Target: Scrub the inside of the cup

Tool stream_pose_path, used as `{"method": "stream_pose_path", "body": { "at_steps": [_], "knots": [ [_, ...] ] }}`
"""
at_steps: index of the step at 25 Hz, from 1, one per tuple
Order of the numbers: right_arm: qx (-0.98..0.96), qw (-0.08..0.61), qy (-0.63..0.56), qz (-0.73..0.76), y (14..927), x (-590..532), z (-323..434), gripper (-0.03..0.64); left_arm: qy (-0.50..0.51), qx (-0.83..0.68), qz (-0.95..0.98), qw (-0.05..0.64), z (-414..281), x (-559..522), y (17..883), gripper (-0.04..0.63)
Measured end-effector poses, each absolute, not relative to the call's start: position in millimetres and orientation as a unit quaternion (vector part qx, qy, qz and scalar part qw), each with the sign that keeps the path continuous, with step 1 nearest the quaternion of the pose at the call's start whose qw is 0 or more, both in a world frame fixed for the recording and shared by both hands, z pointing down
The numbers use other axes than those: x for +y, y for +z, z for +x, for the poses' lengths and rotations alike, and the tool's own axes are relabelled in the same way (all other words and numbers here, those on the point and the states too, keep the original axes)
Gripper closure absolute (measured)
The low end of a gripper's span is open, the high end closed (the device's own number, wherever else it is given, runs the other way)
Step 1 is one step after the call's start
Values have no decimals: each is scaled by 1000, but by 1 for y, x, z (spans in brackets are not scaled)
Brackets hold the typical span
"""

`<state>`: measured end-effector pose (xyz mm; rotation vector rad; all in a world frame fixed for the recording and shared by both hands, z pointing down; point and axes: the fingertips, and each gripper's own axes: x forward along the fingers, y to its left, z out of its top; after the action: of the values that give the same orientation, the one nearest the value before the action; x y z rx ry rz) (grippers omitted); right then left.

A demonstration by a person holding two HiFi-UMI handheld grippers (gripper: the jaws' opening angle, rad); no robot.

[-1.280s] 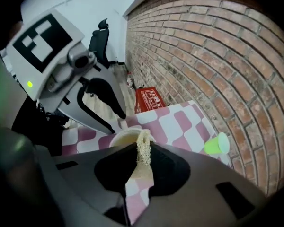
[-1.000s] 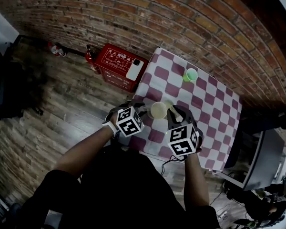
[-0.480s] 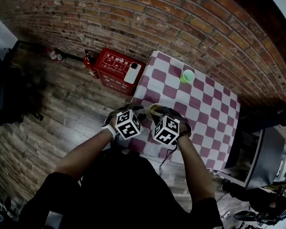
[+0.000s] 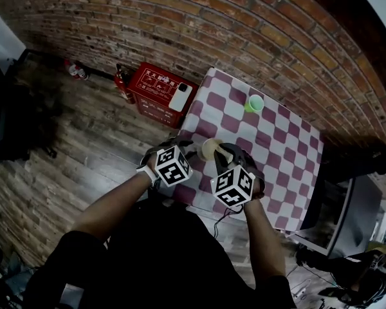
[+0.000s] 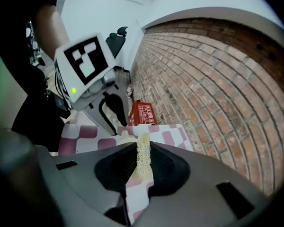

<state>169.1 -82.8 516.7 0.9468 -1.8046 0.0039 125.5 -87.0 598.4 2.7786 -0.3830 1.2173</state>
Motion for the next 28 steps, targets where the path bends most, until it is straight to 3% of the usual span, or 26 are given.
{"method": "stream_pose_path", "body": {
  "at_steps": [4, 8, 14, 21, 28],
  "knots": [
    [-739, 444, 2, 506, 443, -92, 193, 540, 399, -130, 907, 41, 119, -89, 596, 451],
    [-766, 397, 93, 497, 454, -87, 183, 540, 399, -122, 908, 47, 117, -87, 596, 452],
    [-745, 435, 190, 469, 532, -80, 173, 540, 398, -118, 909, 25, 119, -91, 596, 451],
    [-684, 532, 238, 439, 607, -90, 174, 540, 429, -79, 897, -69, 136, -89, 598, 451],
    [-686, 529, 189, 463, 563, -92, 185, 540, 430, -71, 897, -71, 139, -87, 599, 451]
  ]
}}
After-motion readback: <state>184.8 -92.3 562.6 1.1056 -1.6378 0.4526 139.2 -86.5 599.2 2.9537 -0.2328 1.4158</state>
